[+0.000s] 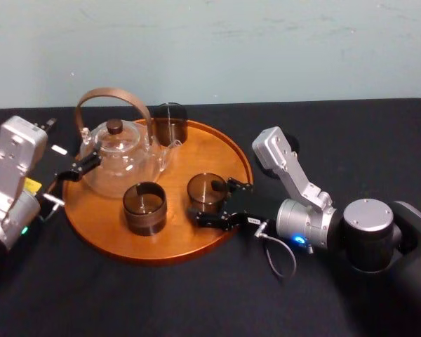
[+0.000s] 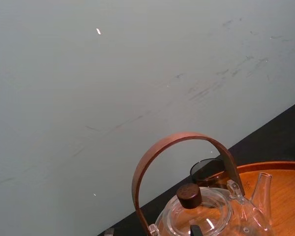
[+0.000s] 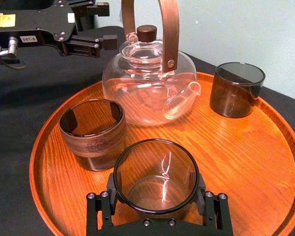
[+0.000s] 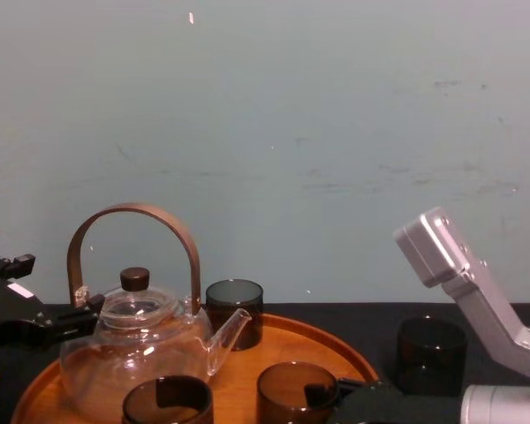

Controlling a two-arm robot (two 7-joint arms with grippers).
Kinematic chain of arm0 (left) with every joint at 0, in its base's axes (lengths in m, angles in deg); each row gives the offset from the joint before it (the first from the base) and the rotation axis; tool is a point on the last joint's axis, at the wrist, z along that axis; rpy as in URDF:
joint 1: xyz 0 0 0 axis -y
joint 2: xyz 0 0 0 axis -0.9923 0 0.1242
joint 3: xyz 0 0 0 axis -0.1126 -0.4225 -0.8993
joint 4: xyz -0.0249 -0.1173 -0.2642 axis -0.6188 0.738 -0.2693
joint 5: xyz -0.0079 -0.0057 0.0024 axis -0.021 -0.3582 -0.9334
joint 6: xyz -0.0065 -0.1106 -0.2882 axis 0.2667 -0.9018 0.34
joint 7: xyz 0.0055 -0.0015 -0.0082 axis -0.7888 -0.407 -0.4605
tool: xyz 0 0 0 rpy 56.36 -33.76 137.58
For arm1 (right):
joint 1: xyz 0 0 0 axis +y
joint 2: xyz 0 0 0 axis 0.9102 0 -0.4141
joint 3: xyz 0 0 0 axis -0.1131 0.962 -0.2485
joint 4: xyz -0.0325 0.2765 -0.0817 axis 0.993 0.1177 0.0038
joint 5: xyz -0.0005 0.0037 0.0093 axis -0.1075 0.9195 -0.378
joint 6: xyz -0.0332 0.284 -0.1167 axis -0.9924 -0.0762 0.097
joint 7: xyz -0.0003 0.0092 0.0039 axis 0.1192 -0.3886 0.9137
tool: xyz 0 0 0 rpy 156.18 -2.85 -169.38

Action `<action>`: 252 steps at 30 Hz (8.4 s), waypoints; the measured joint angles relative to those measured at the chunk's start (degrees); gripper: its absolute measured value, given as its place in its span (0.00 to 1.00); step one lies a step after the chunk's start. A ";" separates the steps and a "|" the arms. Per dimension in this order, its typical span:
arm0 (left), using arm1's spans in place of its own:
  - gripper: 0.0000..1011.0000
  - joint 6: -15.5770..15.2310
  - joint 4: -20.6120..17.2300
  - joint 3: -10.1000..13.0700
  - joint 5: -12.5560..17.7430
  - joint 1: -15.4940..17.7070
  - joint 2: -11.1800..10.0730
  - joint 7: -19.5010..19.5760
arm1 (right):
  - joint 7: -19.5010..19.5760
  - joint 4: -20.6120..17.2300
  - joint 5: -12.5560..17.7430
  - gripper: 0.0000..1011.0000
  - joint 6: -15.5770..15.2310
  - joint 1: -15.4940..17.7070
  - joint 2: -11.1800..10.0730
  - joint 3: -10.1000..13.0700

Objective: Pick up the glass from the table and place it on the tray.

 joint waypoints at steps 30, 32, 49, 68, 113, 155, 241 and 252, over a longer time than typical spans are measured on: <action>0.99 0.00 0.00 0.00 0.00 0.00 0.00 0.00 | 1.99 -7.66 0.03 0.99 0.51 3.42 -3.05 1.50; 0.99 0.00 0.00 0.00 0.00 0.00 0.00 0.00 | 2.39 -9.39 -0.01 0.99 0.51 4.26 -3.73 1.83; 0.99 0.00 0.00 0.00 0.00 0.00 0.00 0.00 | 4.58 -18.10 2.65 0.99 0.44 11.35 -8.61 6.29; 0.99 0.00 0.00 0.00 0.00 0.00 0.00 0.00 | 7.37 -14.67 6.58 0.99 0.99 12.84 -10.68 13.38; 0.99 0.00 0.00 0.00 0.00 0.00 0.00 0.00 | 6.07 4.01 3.19 0.99 1.97 0.66 -4.02 12.88; 0.99 0.00 0.00 0.00 0.00 0.00 0.00 0.00 | 3.45 15.52 1.18 0.99 5.69 -6.22 -0.22 12.48; 0.99 0.00 0.00 0.00 0.00 0.00 0.00 0.00 | 3.55 15.36 1.26 0.88 5.54 -6.11 -0.29 12.48; 0.99 0.00 0.00 0.00 0.00 0.00 0.00 0.00 | 3.54 15.36 1.26 0.88 5.55 -6.11 -0.29 12.47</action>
